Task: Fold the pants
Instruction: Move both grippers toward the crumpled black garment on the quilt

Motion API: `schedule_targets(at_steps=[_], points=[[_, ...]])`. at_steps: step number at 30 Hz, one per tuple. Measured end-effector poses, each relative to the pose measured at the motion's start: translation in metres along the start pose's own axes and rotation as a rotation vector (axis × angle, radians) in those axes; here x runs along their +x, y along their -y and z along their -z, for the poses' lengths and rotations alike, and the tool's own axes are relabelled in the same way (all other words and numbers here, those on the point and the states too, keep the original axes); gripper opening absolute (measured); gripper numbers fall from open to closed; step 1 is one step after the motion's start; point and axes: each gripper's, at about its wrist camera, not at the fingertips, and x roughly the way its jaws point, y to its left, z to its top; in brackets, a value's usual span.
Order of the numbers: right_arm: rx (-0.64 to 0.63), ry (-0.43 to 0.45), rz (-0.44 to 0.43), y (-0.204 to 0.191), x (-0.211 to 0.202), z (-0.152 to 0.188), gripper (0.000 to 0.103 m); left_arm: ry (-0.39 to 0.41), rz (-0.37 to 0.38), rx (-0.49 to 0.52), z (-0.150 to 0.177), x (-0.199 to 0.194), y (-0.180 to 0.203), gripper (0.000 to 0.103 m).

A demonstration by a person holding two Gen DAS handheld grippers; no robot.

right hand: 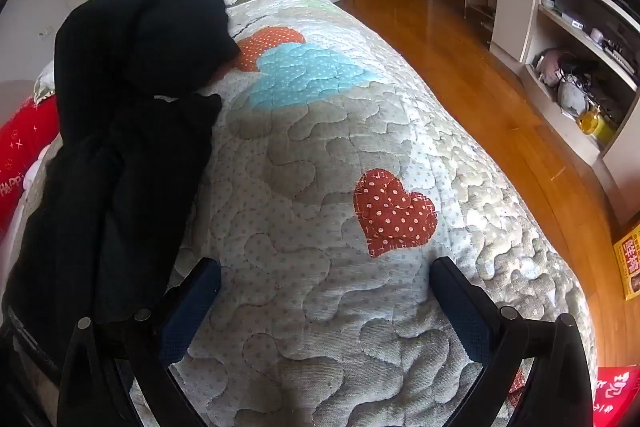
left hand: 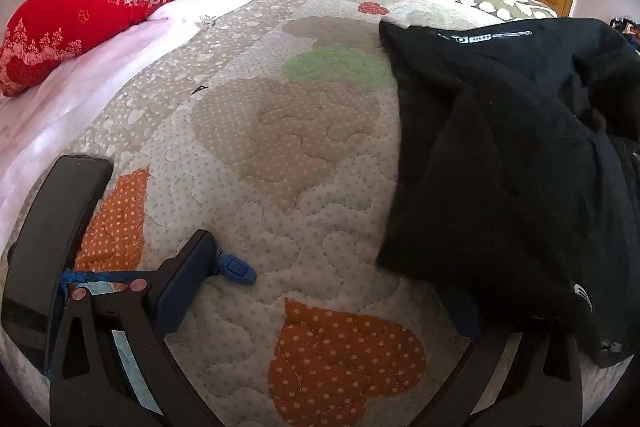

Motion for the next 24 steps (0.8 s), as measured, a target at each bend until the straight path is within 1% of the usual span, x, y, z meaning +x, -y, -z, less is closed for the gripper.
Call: schedule_targets(at_steps=[9, 12, 15, 18, 19, 20, 21, 22, 23, 24], points=[[0.0, 0.003, 0.001, 0.0, 0.0, 0.001, 0.103, 0.001, 0.0, -0.002, -0.003, -0.002, 0.009, 0.102], [-0.001, 0.002, 0.003, 0.0, 0.001, 0.001, 0.103, -0.023, -0.011, 0.006, -0.007, -0.003, 0.017, 0.102], [-0.003, -0.012, 0.035, -0.004, 0.005, -0.002, 0.103, -0.05, -0.016, 0.023, -0.005, -0.005, 0.001, 0.102], [-0.002, -0.005, 0.063, -0.01, 0.001, -0.003, 0.103, -0.023, -0.027, 0.029, -0.001, -0.025, 0.001, 0.102], [-0.001, -0.008, 0.062, -0.013, -0.002, -0.002, 0.102, 0.001, -0.025, 0.033, 0.0, -0.037, 0.001, 0.102], [-0.002, -0.012, 0.047, -0.015, -0.009, -0.001, 0.101, -0.003, -0.033, 0.04, 0.0, -0.044, 0.002, 0.102], [-0.005, -0.001, 0.014, -0.016, -0.017, 0.0, 0.101, 0.016, -0.042, 0.051, 0.0, -0.058, 0.003, 0.102], [-0.008, 0.035, -0.042, -0.018, -0.03, 0.001, 0.1, 0.034, -0.043, 0.053, -0.001, -0.067, 0.003, 0.102], [-0.018, 0.074, -0.067, -0.021, -0.04, 0.003, 0.1, 0.056, -0.044, 0.055, -0.002, -0.078, 0.004, 0.102], [-0.046, 0.123, -0.066, -0.026, -0.053, 0.005, 0.1, 0.071, -0.039, 0.054, -0.003, -0.087, 0.004, 0.102]])
